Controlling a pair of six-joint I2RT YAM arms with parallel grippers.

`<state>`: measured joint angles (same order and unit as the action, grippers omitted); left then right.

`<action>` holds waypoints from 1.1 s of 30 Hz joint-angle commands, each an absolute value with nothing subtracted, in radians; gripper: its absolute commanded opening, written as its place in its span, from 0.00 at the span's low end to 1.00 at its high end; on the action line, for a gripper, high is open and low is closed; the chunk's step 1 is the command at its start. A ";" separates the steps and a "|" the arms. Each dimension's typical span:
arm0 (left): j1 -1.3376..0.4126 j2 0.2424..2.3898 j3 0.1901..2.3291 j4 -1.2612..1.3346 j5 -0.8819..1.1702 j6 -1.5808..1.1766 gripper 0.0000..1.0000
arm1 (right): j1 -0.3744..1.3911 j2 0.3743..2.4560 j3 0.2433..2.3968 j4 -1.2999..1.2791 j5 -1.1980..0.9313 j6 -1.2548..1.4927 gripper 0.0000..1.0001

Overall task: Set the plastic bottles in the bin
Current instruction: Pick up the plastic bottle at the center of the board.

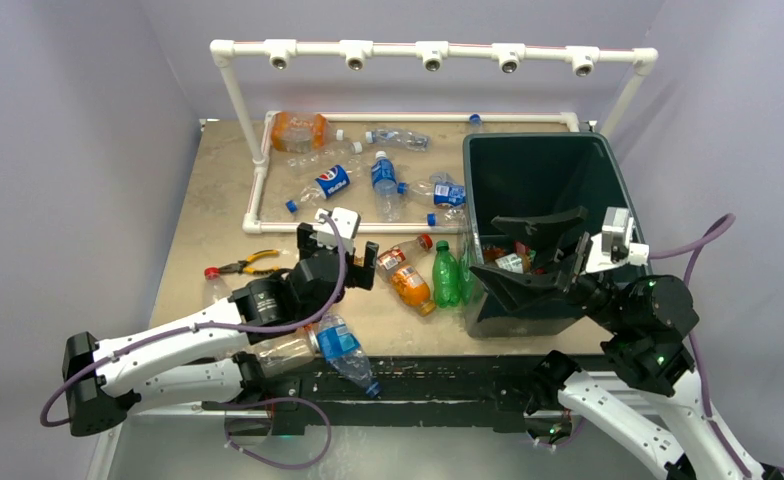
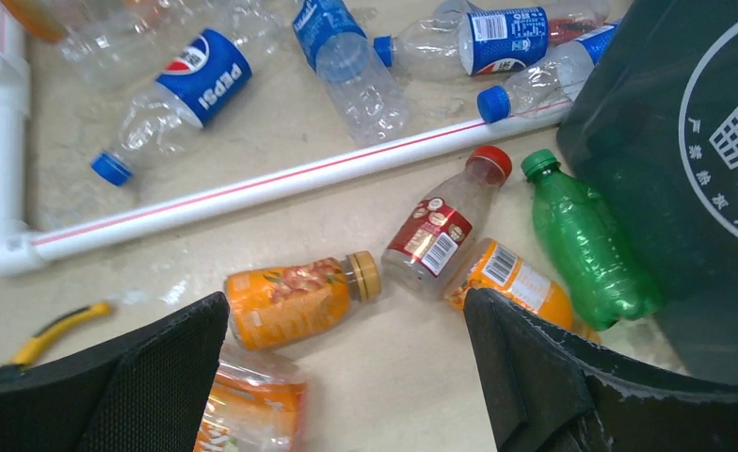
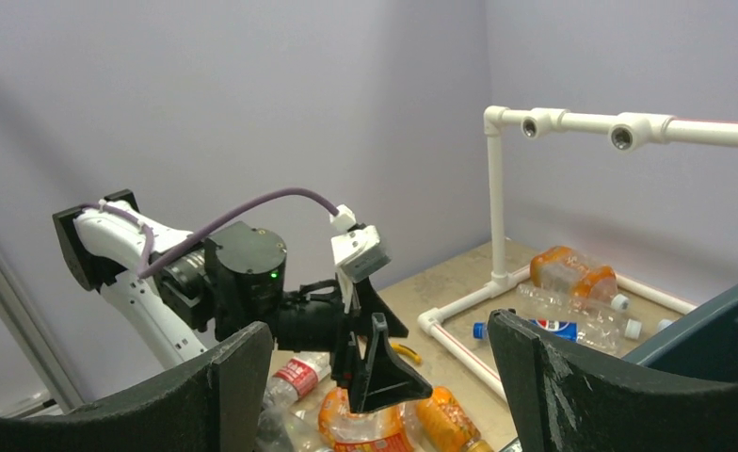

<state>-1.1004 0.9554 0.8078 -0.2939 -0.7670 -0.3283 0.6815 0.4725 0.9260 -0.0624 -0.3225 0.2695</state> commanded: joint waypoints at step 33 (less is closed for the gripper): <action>-1.101 1.607 0.937 -0.249 -0.655 -1.407 0.94 | 0.681 0.406 0.842 -0.039 -0.199 0.308 0.89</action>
